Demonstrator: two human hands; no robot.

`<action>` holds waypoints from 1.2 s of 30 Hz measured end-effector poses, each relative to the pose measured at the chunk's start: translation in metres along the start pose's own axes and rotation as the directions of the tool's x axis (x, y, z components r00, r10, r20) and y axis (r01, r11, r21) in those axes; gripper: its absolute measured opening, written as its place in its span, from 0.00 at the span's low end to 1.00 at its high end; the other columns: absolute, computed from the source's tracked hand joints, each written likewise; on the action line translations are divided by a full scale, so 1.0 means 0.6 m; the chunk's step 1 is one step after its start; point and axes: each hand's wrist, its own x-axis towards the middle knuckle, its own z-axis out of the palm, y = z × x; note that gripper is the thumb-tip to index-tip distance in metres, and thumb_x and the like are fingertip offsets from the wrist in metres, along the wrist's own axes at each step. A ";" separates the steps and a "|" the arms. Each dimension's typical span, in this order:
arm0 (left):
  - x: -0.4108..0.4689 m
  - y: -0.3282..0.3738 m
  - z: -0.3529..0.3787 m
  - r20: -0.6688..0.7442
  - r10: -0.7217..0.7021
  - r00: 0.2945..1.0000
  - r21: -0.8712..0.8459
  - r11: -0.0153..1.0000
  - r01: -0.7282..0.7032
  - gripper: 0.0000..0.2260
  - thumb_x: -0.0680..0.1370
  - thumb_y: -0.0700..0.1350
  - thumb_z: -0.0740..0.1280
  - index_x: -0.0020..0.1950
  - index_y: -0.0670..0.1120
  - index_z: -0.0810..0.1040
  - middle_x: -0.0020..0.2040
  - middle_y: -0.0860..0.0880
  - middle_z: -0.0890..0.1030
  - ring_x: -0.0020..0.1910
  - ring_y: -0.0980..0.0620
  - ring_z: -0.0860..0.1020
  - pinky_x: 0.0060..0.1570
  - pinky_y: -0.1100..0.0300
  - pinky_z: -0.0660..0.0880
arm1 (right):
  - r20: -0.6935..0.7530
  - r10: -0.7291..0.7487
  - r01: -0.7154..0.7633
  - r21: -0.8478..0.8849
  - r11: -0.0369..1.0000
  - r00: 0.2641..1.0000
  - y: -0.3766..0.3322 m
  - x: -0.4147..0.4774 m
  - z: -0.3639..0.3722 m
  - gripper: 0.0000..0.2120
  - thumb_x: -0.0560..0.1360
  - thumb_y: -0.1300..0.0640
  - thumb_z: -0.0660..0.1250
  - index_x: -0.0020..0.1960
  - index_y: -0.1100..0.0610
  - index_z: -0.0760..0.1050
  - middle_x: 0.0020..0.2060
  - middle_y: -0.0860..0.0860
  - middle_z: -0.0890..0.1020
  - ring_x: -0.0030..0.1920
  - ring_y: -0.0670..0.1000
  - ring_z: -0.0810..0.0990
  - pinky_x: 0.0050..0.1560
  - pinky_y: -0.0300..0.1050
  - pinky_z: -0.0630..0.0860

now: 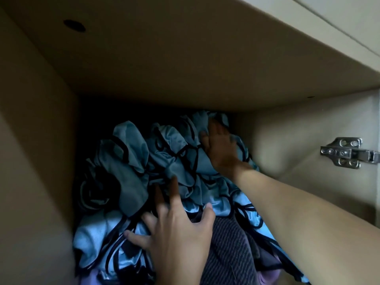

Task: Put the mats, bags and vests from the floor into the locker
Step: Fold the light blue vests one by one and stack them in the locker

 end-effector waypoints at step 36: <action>0.004 -0.007 0.017 -0.025 0.035 0.999 0.080 0.996 -0.033 0.38 0.74 0.72 0.53 0.77 0.64 0.37 0.81 0.53 0.50 0.77 0.41 0.51 0.70 0.28 0.41 | 0.170 0.042 -0.042 0.000 0.999 0.985 0.033 0.011 0.013 0.32 0.80 0.37 0.48 0.80 0.48 0.45 0.79 0.50 0.50 0.77 0.60 0.53 0.73 0.63 0.53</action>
